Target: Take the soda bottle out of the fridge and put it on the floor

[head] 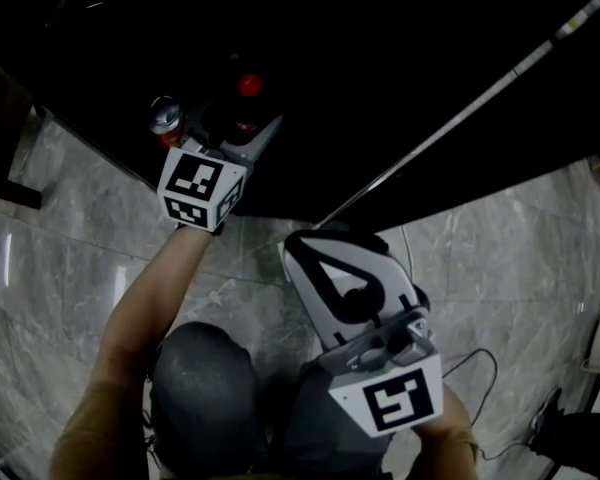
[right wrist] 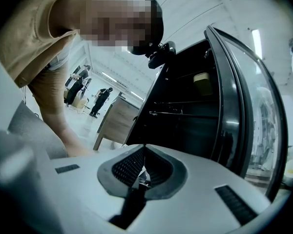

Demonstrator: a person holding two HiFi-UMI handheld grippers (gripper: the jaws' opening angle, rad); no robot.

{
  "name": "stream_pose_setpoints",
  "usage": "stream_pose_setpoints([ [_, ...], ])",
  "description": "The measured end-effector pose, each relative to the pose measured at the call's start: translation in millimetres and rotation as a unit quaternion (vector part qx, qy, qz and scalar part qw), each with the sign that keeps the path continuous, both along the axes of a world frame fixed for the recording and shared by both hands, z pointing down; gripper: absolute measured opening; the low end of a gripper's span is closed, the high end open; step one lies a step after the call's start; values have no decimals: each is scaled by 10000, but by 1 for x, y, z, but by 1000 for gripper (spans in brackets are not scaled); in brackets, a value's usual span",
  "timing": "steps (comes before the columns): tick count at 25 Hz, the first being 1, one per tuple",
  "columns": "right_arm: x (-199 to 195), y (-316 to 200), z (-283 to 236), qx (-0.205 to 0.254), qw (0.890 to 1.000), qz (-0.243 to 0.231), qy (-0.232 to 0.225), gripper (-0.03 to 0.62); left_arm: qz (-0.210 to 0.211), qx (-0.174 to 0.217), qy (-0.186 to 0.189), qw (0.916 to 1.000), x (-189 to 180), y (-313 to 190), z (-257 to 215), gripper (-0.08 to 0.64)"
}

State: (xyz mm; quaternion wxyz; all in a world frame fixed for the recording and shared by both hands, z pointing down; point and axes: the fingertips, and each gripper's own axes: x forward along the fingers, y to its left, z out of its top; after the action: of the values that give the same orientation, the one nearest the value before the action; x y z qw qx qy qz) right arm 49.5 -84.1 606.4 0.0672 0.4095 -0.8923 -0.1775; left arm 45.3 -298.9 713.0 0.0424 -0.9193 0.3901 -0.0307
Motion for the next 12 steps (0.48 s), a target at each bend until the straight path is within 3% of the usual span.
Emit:
stream_pose_setpoints([
  [6, -1, 4, 0, -4, 10000, -50, -7, 2, -30, 39, 110, 9999, -4, 4, -3, 307],
  [12, 2, 7, -2, 74, 9999, -86, 46, 2, 313, 146, 246, 9991, 5, 27, -5, 305],
])
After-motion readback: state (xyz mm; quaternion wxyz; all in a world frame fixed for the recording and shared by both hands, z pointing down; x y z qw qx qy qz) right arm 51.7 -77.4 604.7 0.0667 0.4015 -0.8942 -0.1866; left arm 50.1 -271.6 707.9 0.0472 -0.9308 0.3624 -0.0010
